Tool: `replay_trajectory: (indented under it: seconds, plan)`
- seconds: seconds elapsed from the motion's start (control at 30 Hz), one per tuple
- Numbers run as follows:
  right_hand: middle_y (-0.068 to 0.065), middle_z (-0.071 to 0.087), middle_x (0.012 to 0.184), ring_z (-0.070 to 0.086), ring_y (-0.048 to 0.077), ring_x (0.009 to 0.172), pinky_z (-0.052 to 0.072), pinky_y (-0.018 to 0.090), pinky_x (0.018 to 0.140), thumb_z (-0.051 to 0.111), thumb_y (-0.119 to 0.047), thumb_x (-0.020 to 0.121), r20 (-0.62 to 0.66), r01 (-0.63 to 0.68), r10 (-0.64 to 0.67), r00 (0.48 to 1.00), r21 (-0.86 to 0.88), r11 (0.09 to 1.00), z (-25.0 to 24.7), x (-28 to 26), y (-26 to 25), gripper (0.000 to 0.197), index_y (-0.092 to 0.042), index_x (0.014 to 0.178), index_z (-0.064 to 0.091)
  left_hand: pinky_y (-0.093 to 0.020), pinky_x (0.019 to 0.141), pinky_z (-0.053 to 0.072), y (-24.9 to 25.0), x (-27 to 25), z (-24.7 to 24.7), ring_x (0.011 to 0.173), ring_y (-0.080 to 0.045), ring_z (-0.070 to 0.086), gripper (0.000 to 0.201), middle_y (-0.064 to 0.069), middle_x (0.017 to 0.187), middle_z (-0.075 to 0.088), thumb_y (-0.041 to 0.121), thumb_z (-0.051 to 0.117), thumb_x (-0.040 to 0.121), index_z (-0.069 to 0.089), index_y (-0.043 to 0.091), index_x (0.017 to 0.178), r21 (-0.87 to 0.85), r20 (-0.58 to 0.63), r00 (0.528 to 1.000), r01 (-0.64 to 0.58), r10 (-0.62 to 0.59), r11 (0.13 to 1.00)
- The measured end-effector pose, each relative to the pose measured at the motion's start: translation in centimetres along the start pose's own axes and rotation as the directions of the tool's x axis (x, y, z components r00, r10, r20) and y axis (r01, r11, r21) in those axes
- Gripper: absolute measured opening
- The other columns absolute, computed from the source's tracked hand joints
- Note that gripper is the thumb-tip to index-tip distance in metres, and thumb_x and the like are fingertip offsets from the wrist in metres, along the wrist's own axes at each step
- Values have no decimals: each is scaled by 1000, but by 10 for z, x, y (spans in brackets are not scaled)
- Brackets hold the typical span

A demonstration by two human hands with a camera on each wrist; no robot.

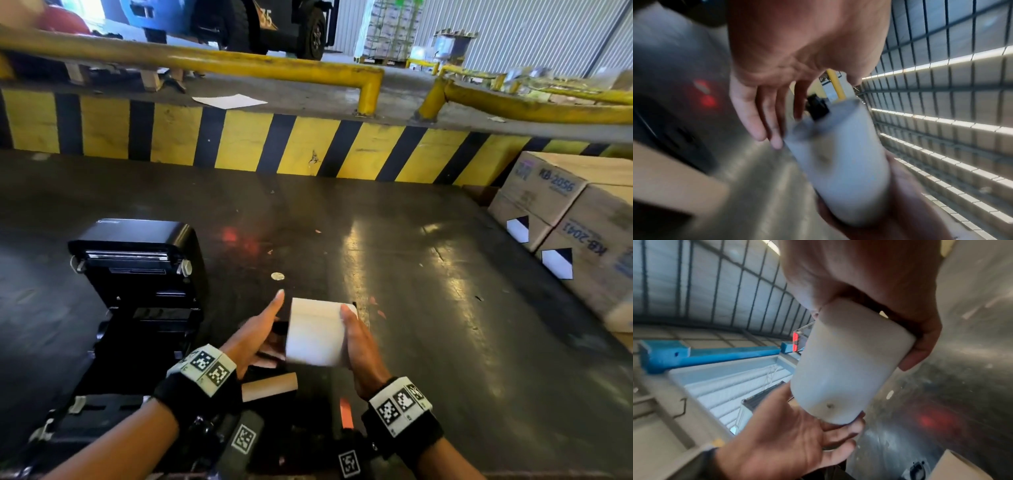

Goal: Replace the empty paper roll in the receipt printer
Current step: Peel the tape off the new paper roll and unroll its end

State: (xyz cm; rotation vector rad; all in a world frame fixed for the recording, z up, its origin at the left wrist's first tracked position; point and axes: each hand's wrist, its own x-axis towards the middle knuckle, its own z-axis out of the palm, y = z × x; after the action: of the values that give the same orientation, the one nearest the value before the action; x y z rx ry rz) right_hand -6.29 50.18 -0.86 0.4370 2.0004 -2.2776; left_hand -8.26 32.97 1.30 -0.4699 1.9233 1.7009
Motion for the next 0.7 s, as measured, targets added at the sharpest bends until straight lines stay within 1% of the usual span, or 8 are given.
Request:
replay_trajectory:
  seconds: [0.07, 0.1, 0.13, 0.2, 0.27, 0.4, 0.53, 0.7]
  plan:
    - [12, 69, 104, 66, 28, 92, 54, 39, 76, 42, -43, 95, -27, -80, 80, 996, 7, 997, -7, 3, 6, 35, -16, 100, 63, -31, 66, 50, -3, 23, -8, 72, -26, 66, 56, -15, 88, 70, 60, 37, 89, 60, 11, 97, 130, -93, 995, 36, -24, 991]
    - [10, 69, 98, 65, 27, 87, 52, 38, 75, 41, -44, 95, -29, -114, 114, 993, 21, 993, -9, 3, 6, 34, -18, 94, 62, -30, 65, 49, -8, 35, -13, 65, -25, 62, 44, -14, 82, 68, 48, 43, 92, 60, 8, 95, 262, -153, 988, 24, 17, 965]
    - [8, 68, 92, 63, 24, 82, 51, 35, 71, 42, -44, 95, -31, -140, 141, 989, 38, 989, -12, 3, 7, 34, -18, 89, 62, -31, 67, 49, -12, 47, -17, 65, -25, 61, 30, -13, 83, 67, 35, 51, 91, 63, 8, 95, 454, -196, 975, -4, 104, 891]
    - [8, 68, 90, 62, 23, 79, 50, 32, 67, 43, -47, 93, -46, -180, 182, 982, 42, 983, -17, 5, 6, 36, -17, 90, 63, -33, 81, 51, -25, 66, -26, 88, -29, 65, 17, -13, 105, 68, 16, 58, 84, 65, 10, 99, 803, -172, 956, -3, 237, 596]
    - [14, 71, 101, 65, 25, 85, 53, 38, 73, 44, -51, 91, -65, -194, 194, 979, 18, 981, -19, 9, 7, 41, -17, 95, 65, -36, 95, 49, -32, 75, -27, 113, -28, 58, 30, -9, 124, 59, 11, 58, 81, 60, 17, 111, 950, -80, 975, 12, 206, 313]
    - [15, 71, 106, 67, 31, 94, 52, 50, 87, 44, -56, 88, -81, -215, 213, 974, -8, 977, -26, 13, 2, 43, -20, 98, 65, -37, 97, 44, -37, 91, -22, 123, -27, 49, 42, -9, 132, 51, 13, 65, 79, 52, 15, 119, 997, 35, 995, -41, 93, 64]
    - [9, 70, 97, 66, 26, 88, 51, 51, 89, 41, -54, 91, -61, -216, 214, 975, -36, 976, -30, 20, -2, 38, -22, 93, 63, -39, 98, 43, -37, 95, -16, 124, -31, 48, 44, -13, 133, 48, 15, 61, 81, 47, 10, 122, 999, 50, 995, -50, 88, -6]
    - [9, 70, 102, 66, 28, 94, 51, 49, 89, 42, -55, 90, -68, -223, 217, 974, -96, 970, -29, 24, -4, 41, -21, 99, 63, -37, 97, 45, -35, 102, -17, 120, -31, 54, 38, -15, 132, 54, 12, 59, 85, 49, 5, 121, 998, 31, 998, -33, 49, 53]
